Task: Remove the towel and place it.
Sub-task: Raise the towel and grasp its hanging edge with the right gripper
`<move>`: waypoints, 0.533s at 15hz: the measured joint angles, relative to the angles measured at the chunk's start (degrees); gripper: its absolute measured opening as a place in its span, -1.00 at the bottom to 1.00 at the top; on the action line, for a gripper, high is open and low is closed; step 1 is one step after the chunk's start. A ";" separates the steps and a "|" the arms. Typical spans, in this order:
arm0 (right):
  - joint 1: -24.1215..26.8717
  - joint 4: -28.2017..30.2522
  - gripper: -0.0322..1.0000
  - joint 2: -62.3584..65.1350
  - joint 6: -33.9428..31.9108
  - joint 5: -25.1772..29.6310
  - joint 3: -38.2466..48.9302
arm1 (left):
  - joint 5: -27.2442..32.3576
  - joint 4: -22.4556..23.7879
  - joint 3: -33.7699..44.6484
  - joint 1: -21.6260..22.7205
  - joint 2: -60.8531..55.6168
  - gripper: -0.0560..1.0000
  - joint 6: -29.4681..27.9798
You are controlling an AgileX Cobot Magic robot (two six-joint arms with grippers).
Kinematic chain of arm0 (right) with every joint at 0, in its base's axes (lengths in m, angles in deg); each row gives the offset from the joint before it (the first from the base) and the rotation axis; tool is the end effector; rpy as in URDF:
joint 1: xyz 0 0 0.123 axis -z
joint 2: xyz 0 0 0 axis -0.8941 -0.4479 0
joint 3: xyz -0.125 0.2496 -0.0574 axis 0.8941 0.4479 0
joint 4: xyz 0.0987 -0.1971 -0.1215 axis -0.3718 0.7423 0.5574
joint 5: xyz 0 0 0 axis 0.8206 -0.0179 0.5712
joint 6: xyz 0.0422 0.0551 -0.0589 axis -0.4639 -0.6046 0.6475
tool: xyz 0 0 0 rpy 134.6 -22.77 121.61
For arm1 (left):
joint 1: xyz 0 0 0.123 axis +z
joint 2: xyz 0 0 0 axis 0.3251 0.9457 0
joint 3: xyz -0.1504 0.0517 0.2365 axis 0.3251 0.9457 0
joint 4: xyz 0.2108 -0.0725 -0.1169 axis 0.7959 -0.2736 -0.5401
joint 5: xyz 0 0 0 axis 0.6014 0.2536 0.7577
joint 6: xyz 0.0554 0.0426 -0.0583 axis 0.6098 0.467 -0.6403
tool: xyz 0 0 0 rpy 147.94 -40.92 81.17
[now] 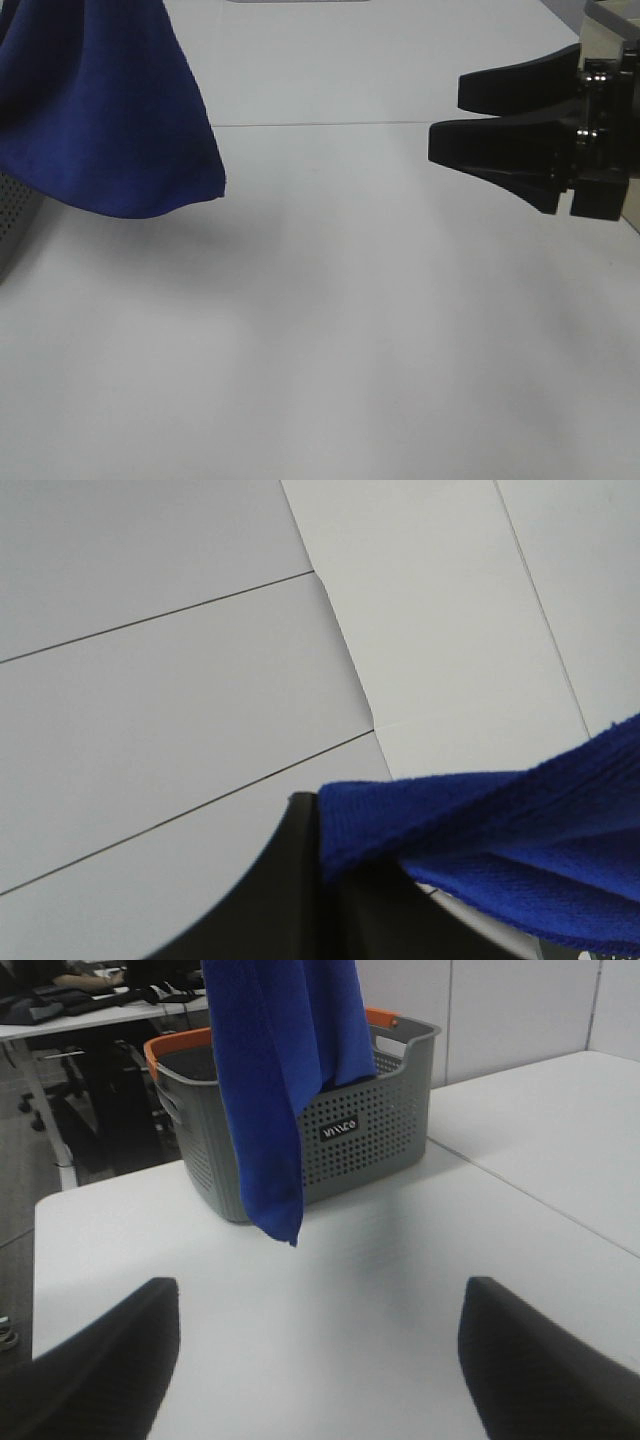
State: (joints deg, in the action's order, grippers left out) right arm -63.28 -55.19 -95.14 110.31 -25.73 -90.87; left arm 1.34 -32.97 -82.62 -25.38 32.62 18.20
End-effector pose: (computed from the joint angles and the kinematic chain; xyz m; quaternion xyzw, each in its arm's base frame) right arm 0.2224 0.0771 0.2493 -0.3559 0.6925 0.3441 0.5248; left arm 0.2405 -0.1872 0.4680 0.7217 0.4170 0.3535 0.4246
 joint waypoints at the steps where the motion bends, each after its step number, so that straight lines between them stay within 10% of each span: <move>1: -0.17 -0.40 0.52 -4.30 0.52 2.75 -2.23 | 0.00 0.00 0.00 -1.26 0.00 -0.89 0.00; 8: -14.55 -0.92 0.52 -21.54 3.78 -0.86 -14.67 | -1.43 0.00 0.00 -3.72 0.00 -0.89 0.00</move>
State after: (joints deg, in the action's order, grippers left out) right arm -77.83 -56.10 -116.68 114.09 -26.59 -105.54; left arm -0.09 -32.97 -82.62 -29.10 32.62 18.20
